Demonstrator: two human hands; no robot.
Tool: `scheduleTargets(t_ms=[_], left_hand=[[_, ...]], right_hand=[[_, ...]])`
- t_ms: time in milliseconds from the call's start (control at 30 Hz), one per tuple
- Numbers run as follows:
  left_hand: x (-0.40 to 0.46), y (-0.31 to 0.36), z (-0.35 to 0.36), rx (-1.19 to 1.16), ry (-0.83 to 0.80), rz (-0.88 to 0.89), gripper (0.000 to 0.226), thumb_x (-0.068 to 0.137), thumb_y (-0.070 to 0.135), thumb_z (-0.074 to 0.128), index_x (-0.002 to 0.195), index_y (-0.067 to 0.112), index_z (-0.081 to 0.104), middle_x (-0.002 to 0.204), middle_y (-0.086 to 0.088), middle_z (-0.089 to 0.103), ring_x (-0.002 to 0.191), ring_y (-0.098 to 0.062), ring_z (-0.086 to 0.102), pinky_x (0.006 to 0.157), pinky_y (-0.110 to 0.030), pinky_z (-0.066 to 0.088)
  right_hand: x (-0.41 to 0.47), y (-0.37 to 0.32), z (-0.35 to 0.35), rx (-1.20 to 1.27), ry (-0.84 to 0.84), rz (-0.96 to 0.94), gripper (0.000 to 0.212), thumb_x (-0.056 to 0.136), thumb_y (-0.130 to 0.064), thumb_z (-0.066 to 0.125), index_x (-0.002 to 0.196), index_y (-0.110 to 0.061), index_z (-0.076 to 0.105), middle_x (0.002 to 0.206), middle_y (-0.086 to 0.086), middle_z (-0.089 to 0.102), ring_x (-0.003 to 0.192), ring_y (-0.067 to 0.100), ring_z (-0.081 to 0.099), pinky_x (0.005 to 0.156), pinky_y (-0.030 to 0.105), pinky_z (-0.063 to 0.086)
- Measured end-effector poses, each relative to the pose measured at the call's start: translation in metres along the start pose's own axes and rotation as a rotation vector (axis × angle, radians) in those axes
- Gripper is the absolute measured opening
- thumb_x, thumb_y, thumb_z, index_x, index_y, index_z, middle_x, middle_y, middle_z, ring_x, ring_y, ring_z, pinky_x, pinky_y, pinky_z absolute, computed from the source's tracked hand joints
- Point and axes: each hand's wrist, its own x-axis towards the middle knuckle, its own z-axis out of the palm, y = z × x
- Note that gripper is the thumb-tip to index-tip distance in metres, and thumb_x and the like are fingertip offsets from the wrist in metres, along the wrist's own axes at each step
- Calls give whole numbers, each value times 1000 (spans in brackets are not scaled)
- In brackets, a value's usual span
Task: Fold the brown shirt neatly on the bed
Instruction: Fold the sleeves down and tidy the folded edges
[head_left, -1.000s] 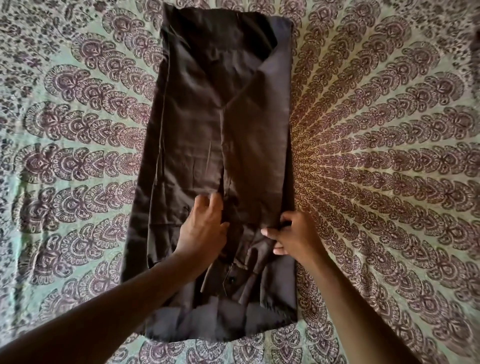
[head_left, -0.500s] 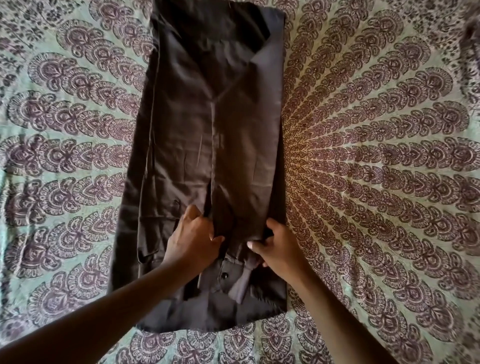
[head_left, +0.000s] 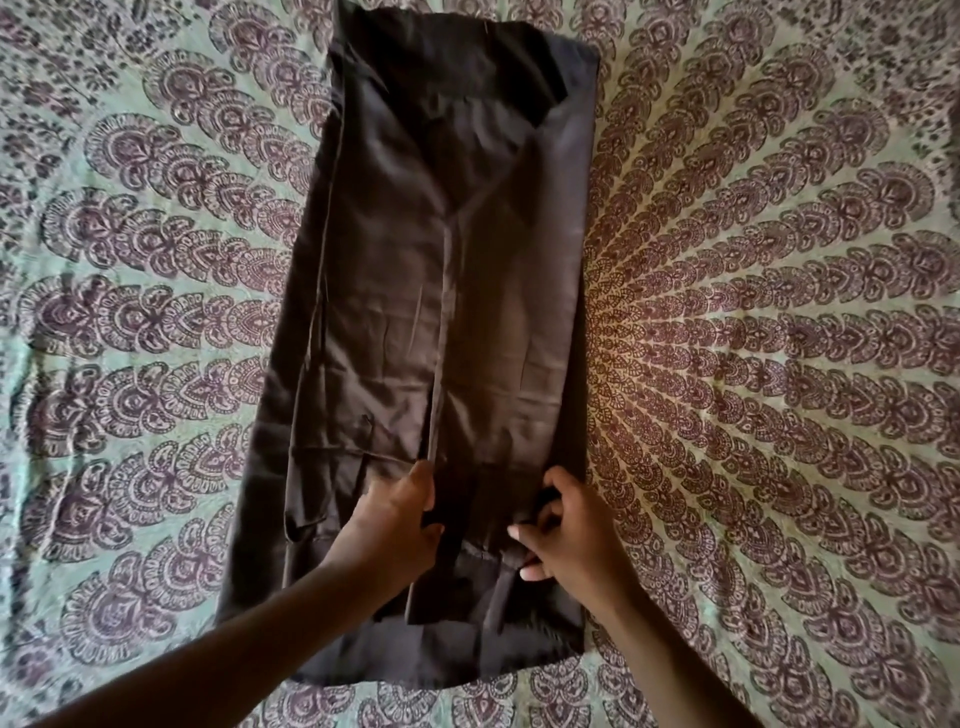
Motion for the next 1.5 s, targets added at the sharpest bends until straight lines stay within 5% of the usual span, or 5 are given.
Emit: scheduleTargets(t_ms=[500,900,1033,1200,1500], left_hand=[[123,81,-106,75,394,298,32,94,22,63,124,21,54,121,-8,53,107,-36,59,75,-45,53],[271,120,-155,-201,409,320,27,85,21,79,107,24,63,91,6,65,79,-14,62,79,-33,58],[272,103,-154,-227,433,430,15,89,16,76,102,20,69,84,17,66,74,6,62,70,-5,47],[274,91,-130,29,682,660,15,91,11,64,105,6,65,97,-8,63,92,-29,61,84,-39,52],[282,89,-123,86,706,678,17,99,11,54,104,1,66,93,-12,61,83,-34,59,86,-44,51]], right_hand=[[99,-106,-66,-330,438,-350,26,88,-30,81,80,-14,61,60,-5,59,51,12,61,46,23,43],[284,-280,-123,-262,851,-275,71,87,-54,72,138,-10,48,144,20,47,132,40,48,97,49,50],[307,-301,-133,-41,824,-329,38,93,-29,73,119,-4,62,124,15,65,110,29,63,88,35,51],[321,-312,-127,83,790,-351,20,94,-16,64,100,0,74,92,8,72,72,16,61,56,17,44],[340,-299,-111,437,657,-241,15,96,-16,71,92,-2,76,80,4,67,85,22,65,76,30,56]])
